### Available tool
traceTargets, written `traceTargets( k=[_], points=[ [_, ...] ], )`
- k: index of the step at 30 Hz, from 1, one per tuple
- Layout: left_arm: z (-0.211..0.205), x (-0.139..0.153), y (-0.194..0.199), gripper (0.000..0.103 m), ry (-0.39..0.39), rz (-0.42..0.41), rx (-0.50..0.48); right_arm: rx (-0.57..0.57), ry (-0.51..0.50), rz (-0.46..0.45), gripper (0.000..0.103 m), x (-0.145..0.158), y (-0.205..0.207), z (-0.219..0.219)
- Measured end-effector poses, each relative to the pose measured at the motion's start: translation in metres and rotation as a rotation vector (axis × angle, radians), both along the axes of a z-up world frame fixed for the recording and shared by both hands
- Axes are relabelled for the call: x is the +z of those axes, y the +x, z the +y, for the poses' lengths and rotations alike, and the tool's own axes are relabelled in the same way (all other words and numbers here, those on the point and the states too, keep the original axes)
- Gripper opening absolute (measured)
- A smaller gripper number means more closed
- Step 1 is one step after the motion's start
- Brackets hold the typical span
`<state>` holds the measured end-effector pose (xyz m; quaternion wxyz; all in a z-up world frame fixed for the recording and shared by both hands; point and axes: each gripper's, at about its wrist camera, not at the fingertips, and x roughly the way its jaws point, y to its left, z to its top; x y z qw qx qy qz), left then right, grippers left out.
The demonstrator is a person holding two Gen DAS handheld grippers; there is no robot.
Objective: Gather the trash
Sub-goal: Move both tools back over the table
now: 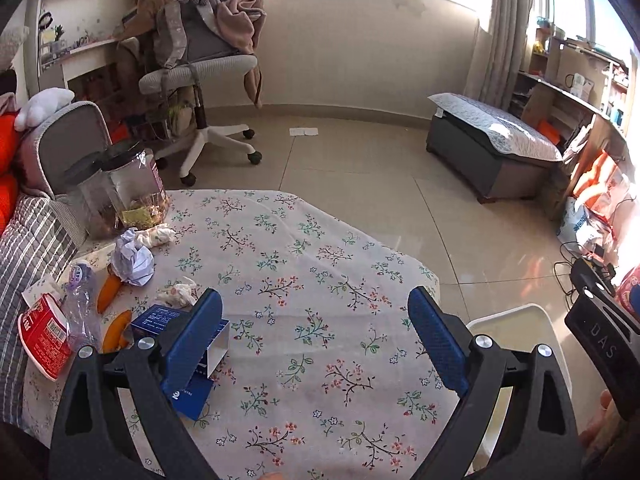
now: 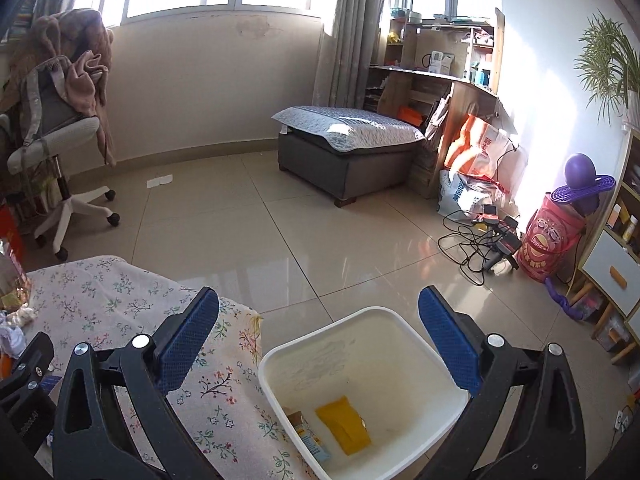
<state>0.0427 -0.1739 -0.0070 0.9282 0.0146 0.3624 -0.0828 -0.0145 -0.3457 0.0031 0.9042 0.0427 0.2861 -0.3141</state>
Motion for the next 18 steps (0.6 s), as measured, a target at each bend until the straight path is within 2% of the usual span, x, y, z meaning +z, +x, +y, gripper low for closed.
traceTargets(
  k=[18],
  points=[
    [0.117,-0.02,0.005,0.091,0.015,0.047,0.228,0.282,-0.111,0.05,0.096,-0.014,0.035,0.109]
  ],
)
